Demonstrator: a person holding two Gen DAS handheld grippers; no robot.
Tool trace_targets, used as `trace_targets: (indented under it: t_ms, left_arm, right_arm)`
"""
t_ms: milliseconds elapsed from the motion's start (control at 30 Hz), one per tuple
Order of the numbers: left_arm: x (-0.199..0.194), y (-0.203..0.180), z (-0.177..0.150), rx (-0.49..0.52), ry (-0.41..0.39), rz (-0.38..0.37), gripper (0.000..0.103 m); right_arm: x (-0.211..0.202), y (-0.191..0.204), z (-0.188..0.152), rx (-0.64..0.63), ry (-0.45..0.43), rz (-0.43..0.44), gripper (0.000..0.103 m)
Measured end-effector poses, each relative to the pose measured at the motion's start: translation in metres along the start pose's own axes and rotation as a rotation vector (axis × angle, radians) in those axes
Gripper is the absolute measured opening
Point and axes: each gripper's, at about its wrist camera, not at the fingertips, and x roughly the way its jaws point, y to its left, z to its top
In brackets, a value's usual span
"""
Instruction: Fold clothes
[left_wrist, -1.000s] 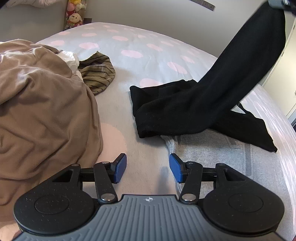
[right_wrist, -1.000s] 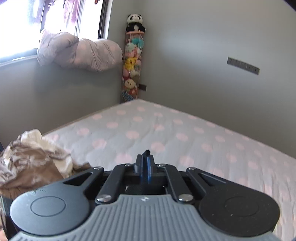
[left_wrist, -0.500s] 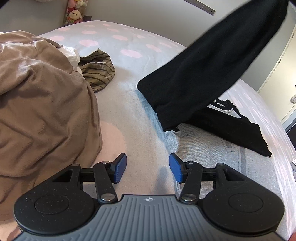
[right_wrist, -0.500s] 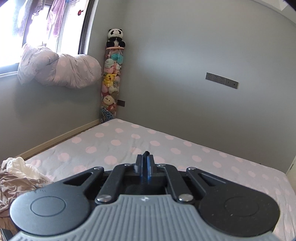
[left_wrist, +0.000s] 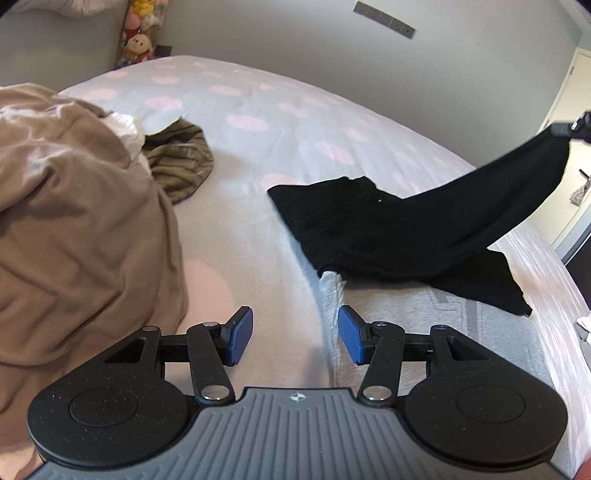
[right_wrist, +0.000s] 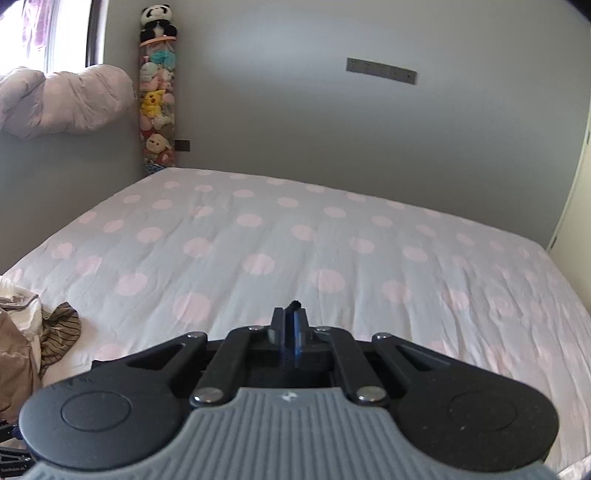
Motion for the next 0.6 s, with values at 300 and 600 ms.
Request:
trace_targets:
  t_ms: [300, 600]
  left_arm:
    - [0.003, -0.02, -0.004, 0.116, -0.018, 0.014, 0.049]
    - [0.022, -0.041, 0.005, 0.206, -0.011, 0.065, 0.05]
  right_arm:
    - [0.06, -0.055, -0.056, 0.113, 0.1, -0.042, 0.004]
    - [0.102, -0.09, -0.117, 0.229, 0.243, 0.008, 0.01]
